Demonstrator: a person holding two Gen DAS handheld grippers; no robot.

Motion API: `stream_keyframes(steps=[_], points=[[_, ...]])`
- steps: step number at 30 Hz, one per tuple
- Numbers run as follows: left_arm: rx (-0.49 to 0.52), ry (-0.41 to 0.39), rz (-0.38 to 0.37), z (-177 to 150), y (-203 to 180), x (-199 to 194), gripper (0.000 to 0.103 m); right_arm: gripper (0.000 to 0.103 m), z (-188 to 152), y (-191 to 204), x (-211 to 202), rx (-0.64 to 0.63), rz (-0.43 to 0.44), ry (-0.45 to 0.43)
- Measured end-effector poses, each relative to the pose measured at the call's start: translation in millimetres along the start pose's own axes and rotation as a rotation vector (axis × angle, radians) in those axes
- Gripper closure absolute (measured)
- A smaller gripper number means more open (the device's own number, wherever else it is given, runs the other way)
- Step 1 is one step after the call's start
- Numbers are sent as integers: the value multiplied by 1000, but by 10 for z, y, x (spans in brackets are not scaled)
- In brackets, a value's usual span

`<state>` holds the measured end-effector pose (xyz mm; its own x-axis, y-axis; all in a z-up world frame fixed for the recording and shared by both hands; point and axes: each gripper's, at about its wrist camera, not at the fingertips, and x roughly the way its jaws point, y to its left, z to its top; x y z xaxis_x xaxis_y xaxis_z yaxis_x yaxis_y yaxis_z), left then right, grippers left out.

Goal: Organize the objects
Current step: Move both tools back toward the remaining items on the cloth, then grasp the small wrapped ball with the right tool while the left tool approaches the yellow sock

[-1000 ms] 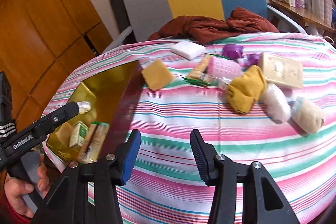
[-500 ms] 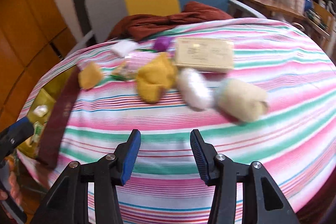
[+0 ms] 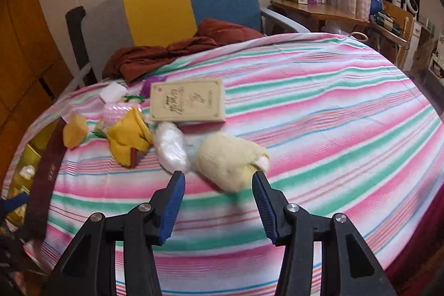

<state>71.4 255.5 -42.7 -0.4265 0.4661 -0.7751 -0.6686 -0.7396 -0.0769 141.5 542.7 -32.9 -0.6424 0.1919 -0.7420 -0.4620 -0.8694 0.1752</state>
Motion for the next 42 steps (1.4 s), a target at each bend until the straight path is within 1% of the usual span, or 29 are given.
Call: stream_keyframes(steps=[4,9,12,14,15,16,17,18,22,25,28,30,35,37,39,41,42], points=[[5,14,-2,11,-60,66,0,52,95,238,84,-67,39,-21],[2,29,13,3,-71,102,0,52,213,520,385,-111,69,10],[-4,35,16,0,-64,112,0,52,221,650,594,-168,58,32],[0,39,21,4,-70,117,0,53,194,661,754,-182,37,59],[3,38,23,9,-74,119,0,58,176,635,814,-178,34,71],[5,37,26,14,-78,121,0,61,164,613,846,-176,44,71],[5,37,27,23,-80,126,0,68,146,598,858,-187,41,64],[4,36,23,38,-84,133,0,69,128,595,849,-213,27,52],[4,19,9,153,-139,201,0,72,39,535,762,-264,43,15],[20,-7,6,276,-207,269,0,72,-8,417,707,-248,-4,-18],[74,-45,15,409,-317,365,0,73,-27,200,645,-168,7,-47],[127,-62,27,501,-409,479,0,73,-47,133,612,-142,18,-60],[249,-80,60,725,-664,841,0,72,-76,206,655,-174,-3,-69],[302,-94,90,793,-779,976,0,72,-74,210,668,-169,4,-79],[345,-111,92,838,-858,1078,0,73,-79,196,668,-161,9,-87],[376,-123,99,866,-913,1176,10,73,-82,186,673,-160,9,-92],[388,-116,89,869,-927,1227,18,73,-85,186,674,-162,9,-95]])
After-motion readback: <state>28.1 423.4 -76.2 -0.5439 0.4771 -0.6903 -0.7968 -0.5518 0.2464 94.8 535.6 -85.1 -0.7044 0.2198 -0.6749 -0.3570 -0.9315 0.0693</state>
